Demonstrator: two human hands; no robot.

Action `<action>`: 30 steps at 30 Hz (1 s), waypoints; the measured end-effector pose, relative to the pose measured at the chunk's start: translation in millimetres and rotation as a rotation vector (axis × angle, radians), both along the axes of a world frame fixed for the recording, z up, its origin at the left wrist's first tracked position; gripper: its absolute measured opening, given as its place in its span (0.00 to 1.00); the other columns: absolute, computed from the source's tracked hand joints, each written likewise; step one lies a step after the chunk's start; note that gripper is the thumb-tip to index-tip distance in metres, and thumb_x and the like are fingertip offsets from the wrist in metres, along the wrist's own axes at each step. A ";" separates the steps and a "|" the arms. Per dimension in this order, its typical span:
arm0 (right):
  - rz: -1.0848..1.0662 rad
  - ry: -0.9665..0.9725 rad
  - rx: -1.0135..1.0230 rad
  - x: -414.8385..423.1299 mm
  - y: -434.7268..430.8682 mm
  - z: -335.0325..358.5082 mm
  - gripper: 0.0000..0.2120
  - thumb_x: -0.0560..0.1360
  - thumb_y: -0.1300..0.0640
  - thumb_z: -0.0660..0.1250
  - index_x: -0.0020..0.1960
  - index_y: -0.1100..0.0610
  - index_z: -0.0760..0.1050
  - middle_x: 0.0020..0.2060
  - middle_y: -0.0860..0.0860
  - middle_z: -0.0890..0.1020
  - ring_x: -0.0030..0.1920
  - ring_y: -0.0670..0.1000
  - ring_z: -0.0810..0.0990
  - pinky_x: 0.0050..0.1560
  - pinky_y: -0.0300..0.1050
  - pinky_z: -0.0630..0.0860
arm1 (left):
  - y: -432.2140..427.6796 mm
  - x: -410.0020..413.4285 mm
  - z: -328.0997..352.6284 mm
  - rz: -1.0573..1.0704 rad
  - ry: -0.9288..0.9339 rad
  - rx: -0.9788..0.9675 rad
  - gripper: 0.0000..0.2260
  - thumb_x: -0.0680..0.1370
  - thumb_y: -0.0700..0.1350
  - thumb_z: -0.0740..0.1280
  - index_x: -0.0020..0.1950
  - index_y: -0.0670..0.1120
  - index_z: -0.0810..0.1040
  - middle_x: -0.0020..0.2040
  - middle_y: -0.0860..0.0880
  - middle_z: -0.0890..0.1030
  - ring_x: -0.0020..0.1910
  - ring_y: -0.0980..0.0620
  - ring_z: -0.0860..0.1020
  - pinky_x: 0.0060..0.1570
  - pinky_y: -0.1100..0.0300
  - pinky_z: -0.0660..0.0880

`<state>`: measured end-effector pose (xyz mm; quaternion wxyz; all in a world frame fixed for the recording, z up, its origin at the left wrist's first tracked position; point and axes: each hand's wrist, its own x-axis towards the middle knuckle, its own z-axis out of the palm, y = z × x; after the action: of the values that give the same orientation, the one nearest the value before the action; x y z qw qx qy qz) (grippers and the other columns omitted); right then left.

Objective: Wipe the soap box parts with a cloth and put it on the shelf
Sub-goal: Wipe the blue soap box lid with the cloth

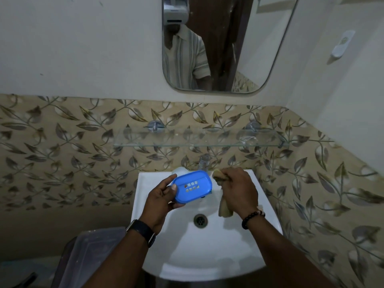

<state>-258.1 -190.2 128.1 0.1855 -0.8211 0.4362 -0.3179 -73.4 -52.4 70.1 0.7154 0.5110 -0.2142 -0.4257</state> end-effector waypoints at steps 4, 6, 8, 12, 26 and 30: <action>-0.112 -0.648 0.576 -8.4 -13.9 0.6 0.11 0.76 0.67 0.66 0.53 0.55 0.82 0.38 0.45 0.86 0.40 0.47 0.84 0.37 0.40 0.80 | 4.6 3.5 -4.7 -0.011 -0.018 0.023 0.17 0.78 0.48 0.70 0.66 0.47 0.78 0.54 0.44 0.88 0.53 0.44 0.86 0.43 0.53 0.84; -0.180 -0.820 0.720 -16.7 -21.2 -1.7 0.12 0.77 0.69 0.65 0.55 0.58 0.81 0.38 0.47 0.86 0.38 0.47 0.83 0.35 0.42 0.80 | 7.8 6.6 -6.3 -0.030 -0.045 0.018 0.18 0.76 0.51 0.70 0.64 0.48 0.81 0.56 0.44 0.87 0.55 0.44 0.86 0.45 0.54 0.84; -0.229 -0.901 0.834 -24.7 -27.4 -7.6 0.13 0.79 0.66 0.62 0.54 0.54 0.81 0.45 0.52 0.84 0.44 0.52 0.82 0.46 0.52 0.81 | 9.8 10.9 -10.1 -0.037 -0.056 0.030 0.14 0.77 0.51 0.70 0.61 0.50 0.83 0.56 0.45 0.88 0.54 0.45 0.86 0.45 0.55 0.84; -0.242 -1.090 0.972 -34.9 -34.0 -18.4 0.15 0.82 0.64 0.58 0.60 0.50 0.79 0.53 0.55 0.82 0.53 0.58 0.80 0.55 0.68 0.77 | 9.1 12.4 -16.8 -0.069 -0.067 0.049 0.12 0.79 0.48 0.68 0.62 0.48 0.82 0.56 0.45 0.88 0.53 0.46 0.87 0.46 0.55 0.85; -0.411 -1.288 1.092 -43.1 -94.3 -59.0 0.17 0.84 0.63 0.55 0.71 0.60 0.70 0.62 0.62 0.78 0.60 0.65 0.78 0.64 0.69 0.71 | -15.1 -3.1 -25.5 -0.083 -0.054 0.089 0.12 0.82 0.44 0.65 0.64 0.49 0.81 0.57 0.46 0.87 0.55 0.45 0.86 0.51 0.50 0.84; -0.258 -1.370 1.137 -35.1 -123.0 -62.7 0.15 0.86 0.60 0.52 0.62 0.62 0.74 0.56 0.60 0.79 0.51 0.59 0.79 0.64 0.61 0.75 | -21.1 -4.4 -25.6 -0.064 -0.064 0.107 0.14 0.79 0.47 0.67 0.64 0.49 0.82 0.58 0.45 0.87 0.57 0.44 0.85 0.54 0.46 0.83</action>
<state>-293.1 -313.2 65.4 0.7460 -0.1804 0.4104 -0.4924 -77.8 -73.5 44.5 0.6658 0.5547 -0.2302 -0.4428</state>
